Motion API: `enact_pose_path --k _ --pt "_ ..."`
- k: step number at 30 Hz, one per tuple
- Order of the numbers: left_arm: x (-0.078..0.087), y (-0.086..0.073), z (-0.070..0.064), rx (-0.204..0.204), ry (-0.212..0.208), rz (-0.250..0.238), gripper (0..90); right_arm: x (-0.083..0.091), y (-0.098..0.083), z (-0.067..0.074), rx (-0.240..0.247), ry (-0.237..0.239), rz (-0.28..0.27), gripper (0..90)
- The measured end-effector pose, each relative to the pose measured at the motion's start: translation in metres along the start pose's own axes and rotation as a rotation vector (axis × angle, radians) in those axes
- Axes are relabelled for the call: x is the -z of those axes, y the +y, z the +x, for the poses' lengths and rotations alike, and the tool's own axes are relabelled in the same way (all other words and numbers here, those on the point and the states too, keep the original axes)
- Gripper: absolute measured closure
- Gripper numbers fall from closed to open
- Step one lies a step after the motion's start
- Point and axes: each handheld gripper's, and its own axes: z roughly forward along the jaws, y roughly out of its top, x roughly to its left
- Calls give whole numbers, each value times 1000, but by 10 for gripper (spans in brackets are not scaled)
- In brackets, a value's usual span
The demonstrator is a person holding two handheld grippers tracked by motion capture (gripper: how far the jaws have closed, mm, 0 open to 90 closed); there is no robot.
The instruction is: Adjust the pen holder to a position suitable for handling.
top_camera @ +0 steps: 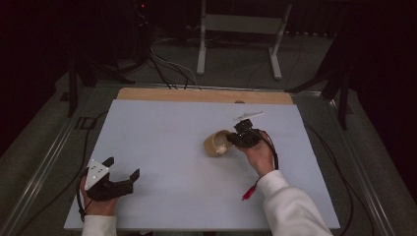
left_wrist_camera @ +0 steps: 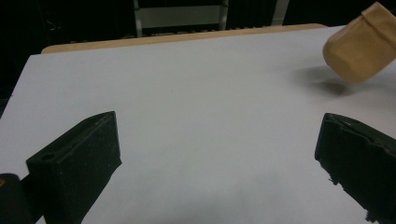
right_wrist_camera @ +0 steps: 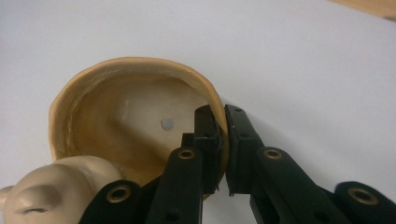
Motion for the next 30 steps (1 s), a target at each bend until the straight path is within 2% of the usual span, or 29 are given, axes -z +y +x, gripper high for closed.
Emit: enact_pose_path --k 5,9,12,14,15,17,19,24,27,30 --pt "-1 0 -2 -8 -1 4 8 -3 -6 -1 3 -16 46 859" --pt "-1 -1 0 1 1 4 8 -8 -6 2 16 -12 115 857" --pt "-2 0 -1 -2 0 5 7 -12 -5 5 20 -26 108 849" --pt "-2 0 -2 -4 0 6 8 -14 -5 4 10 -14 95 819" --pt "-2 0 -2 -5 0 6 8 -15 -4 3 -6 -1 91 772" --pt "-2 0 -1 -4 0 6 7 -17 -4 3 -6 37 69 669" --pt "-1 0 -1 -1 0 3 8 -17 -4 5 -6 12 47 592" --pt "-1 -1 0 -1 3 6 8 -13 -5 4 -32 43 -17 388" --pt "-2 -1 -1 -4 3 6 7 -5 -5 3 -54 45 -84 282" --pt "-2 -1 -1 -5 5 8 7 4 -6 3 -49 33 -126 180"
